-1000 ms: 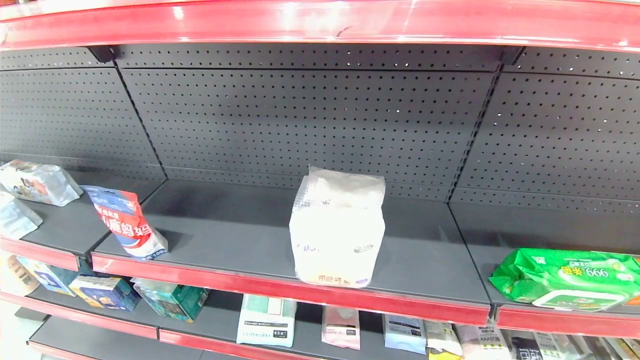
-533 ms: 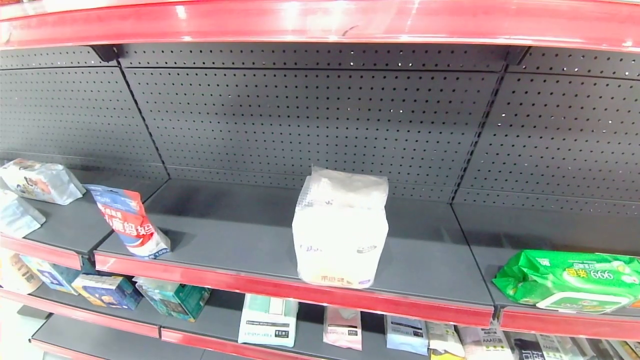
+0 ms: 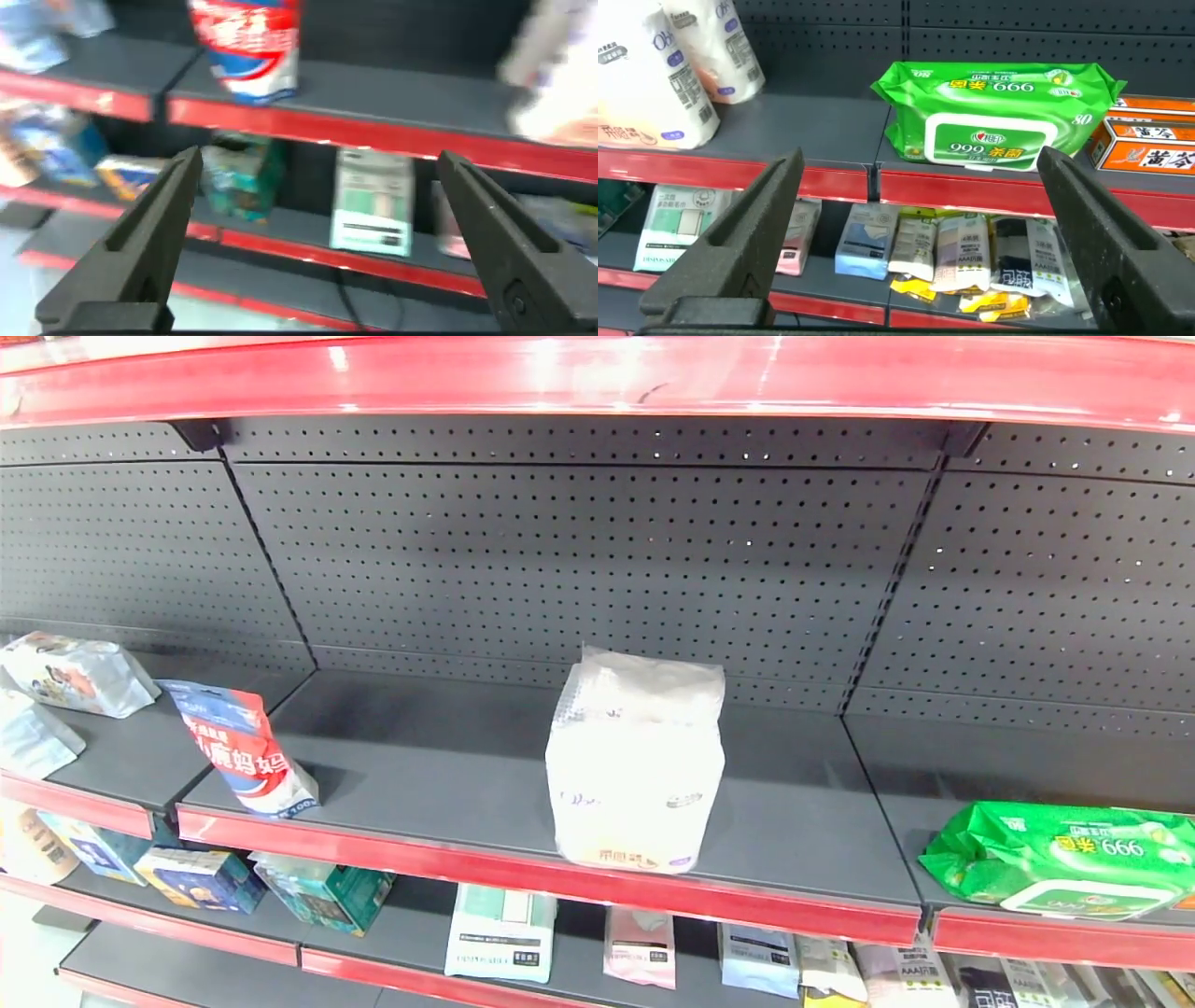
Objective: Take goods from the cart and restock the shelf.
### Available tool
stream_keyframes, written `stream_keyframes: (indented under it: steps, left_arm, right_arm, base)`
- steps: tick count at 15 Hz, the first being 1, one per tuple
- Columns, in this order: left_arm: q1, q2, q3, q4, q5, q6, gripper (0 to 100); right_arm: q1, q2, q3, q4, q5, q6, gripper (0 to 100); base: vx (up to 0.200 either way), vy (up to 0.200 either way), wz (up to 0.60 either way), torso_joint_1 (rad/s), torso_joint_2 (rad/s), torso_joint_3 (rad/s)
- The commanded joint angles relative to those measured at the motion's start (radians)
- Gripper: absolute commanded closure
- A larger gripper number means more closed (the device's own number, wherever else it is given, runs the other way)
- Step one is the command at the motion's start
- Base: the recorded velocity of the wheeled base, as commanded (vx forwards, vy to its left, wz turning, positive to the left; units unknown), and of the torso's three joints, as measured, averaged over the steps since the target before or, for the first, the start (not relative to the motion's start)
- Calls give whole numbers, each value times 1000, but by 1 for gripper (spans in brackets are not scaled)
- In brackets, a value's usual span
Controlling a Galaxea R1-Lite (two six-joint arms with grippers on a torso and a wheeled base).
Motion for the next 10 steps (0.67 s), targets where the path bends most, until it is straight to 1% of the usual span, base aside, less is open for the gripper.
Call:
stream_keyframes:
  steps: [1, 3, 4, 5, 6, 7, 8, 9, 10]
  left_arm:
    - [5, -40, 54, -16, 69, 23, 0]
    - [-64, -15, 54, -19, 53, 25, 0]
    - [-212, -6, 54, -19, 49, 23, 0]
    - [-296, -12, 54, -19, 67, 23, 0]
    - [-316, -26, 54, -19, 100, 25, 0]
    - [-314, -40, 65, -30, 159, 22, 0]
    - [-314, -40, 70, -47, 199, 17, 0]
    - [-316, -38, 108, -136, 307, -10, 0]
    - [-316, -33, 108, -138, 300, -9, 0]
  right_arm:
    - [0, 1, 0, 0, 0, -1, 0]
    - [0, 1, 0, 0, 0, -1, 0]
    - [0, 1, 0, 0, 0, -1, 0]
    - [0, 1, 0, 0, 0, -1, 0]
    - [0, 1, 0, 0, 0, 0, 0]
    - [0, 1, 0, 0, 0, 0, 0]
    - [0, 1, 0, 0, 0, 0, 0]
    - [0, 1, 0, 0, 0, 0, 0]
    - [0, 1, 0, 0, 0, 0, 0]
  base:
    - [0, 0, 0, 0, 0, 0]
    - [0, 0, 0, 0, 0, 0]
    - [0, 0, 0, 0, 0, 0]
    - [0, 0, 0, 0, 0, 0]
    - [0, 0, 0, 0, 0, 0]
    - [0, 0, 0, 0, 0, 0]
    - [0, 0, 0, 0, 0, 0]
    - [0, 0, 0, 0, 0, 0]
    - [0, 0, 0, 0, 0, 0]
